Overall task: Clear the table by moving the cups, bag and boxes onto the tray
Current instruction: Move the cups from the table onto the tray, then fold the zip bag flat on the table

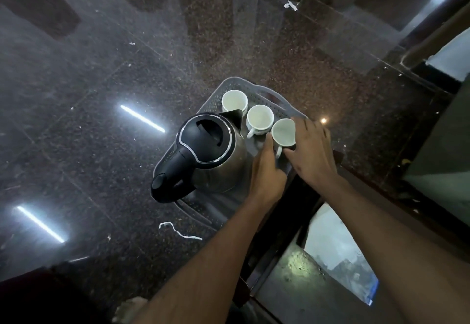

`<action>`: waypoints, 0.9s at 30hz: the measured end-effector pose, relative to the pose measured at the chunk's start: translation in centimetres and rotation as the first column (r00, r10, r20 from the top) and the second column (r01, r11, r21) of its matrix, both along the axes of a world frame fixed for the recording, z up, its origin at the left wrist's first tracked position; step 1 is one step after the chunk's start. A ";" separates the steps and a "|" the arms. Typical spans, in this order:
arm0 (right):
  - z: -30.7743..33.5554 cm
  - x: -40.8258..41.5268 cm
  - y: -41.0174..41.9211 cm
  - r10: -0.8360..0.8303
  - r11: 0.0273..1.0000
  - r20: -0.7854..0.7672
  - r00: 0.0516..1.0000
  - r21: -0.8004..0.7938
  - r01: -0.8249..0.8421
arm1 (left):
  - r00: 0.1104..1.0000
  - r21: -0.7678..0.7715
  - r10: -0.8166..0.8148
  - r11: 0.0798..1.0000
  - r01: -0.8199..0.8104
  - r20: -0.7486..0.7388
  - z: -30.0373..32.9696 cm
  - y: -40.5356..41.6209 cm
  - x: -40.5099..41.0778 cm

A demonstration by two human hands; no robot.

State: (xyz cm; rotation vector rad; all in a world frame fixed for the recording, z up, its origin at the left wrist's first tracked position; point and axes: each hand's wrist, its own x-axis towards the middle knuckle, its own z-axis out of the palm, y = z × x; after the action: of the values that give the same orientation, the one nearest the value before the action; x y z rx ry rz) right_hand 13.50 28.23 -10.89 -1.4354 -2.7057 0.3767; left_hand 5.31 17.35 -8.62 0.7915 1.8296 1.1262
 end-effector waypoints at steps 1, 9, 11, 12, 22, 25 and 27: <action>-0.1 0.1 0.2 0.006 1.000 0.020 1.000 0.007 -0.006 | 1.000 -0.007 -0.001 1.000 0.001 -0.003 -0.3 0.2 0.1; 1.5 1.0 0.3 0.095 0.995 0.082 0.992 0.010 -0.097 | 0.994 -0.034 0.047 0.998 -0.050 -0.095 -2.0 -0.4 1.1; 2.4 2.4 -0.1 0.084 0.996 -0.011 0.996 0.010 -0.084 | 0.989 -0.062 0.079 0.994 -0.087 -0.122 -2.1 -1.5 1.6; 2.9 3.4 -0.4 0.074 0.997 -0.066 0.995 0.009 -0.074 | 0.986 -0.067 0.093 0.992 -0.103 -0.142 -1.9 -2.1 2.0; 2.4 25.9 -9.3 -0.250 0.968 -0.324 0.912 -0.092 0.232 | 0.922 -0.001 -0.041 0.999 0.044 -0.385 -1.1 -12.9 13.0; 1.4 33.6 -14.4 -0.346 0.934 -0.223 0.911 -0.172 0.312 | 0.938 -0.117 -0.155 0.985 0.124 -0.311 -1.7 -15.3 17.8; 1.0 38.5 -17.9 -0.412 0.903 -0.166 0.896 -0.203 0.378 | 0.923 -0.174 -0.243 0.965 0.197 -0.298 -2.2 -16.3 21.2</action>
State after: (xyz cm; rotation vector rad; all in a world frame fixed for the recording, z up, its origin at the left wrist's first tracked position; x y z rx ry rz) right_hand 52.01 10.29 -9.93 -1.8269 -2.1906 0.6891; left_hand 26.50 1.05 -10.78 1.1149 1.9957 0.7473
